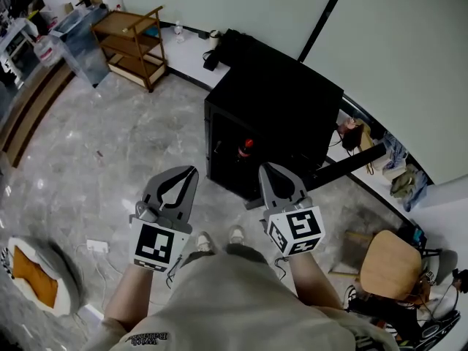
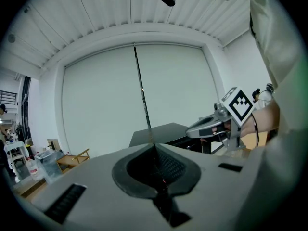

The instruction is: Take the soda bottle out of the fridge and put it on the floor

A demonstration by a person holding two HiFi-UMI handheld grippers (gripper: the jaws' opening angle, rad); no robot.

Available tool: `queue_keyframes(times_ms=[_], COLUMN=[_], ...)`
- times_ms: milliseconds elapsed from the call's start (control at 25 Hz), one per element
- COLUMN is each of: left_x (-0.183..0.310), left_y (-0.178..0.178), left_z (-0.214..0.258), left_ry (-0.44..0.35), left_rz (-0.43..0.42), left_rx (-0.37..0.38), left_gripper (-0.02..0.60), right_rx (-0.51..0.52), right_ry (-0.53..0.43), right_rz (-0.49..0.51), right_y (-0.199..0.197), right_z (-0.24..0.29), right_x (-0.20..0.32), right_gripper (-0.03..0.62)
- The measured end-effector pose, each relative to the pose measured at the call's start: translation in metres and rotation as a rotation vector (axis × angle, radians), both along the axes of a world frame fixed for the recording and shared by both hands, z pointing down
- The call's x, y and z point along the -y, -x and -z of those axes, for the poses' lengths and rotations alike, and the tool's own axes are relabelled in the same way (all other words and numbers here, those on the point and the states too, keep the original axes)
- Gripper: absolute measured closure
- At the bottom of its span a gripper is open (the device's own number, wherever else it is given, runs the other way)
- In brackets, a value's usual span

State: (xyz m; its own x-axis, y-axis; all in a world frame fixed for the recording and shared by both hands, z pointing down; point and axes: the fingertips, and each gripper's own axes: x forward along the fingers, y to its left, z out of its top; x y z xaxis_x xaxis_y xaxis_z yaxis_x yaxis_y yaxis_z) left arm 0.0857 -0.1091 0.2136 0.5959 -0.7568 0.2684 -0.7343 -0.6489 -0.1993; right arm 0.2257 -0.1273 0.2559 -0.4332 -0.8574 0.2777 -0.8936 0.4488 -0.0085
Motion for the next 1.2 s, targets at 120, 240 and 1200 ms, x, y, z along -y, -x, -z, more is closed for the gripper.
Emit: queue_keyframes(times_ms=[120,240,1200], left_x=[0.006,0.012,0.083], left_y=[-0.005,-0.008,-0.016], left_z=[-0.004,-0.013,-0.125], left_ry=[0.013,0.035,0.209], left_rz=[0.008,0.015,0.067], left_rx=[0.002,0.000,0.005], left_gripper=[0.574,0.574,0.574], right_rx=[0.004,0.003,-0.054], right_ry=[0.008,0.039,0.254], right_rz=[-0.001,-0.005,-0.122], right_y=[-0.002,-0.003,-0.024], right_z=[-0.013,-0.030,-0.178], right_x=[0.009,0.016,0.115], right_gripper=[0.597,0.566,0.485])
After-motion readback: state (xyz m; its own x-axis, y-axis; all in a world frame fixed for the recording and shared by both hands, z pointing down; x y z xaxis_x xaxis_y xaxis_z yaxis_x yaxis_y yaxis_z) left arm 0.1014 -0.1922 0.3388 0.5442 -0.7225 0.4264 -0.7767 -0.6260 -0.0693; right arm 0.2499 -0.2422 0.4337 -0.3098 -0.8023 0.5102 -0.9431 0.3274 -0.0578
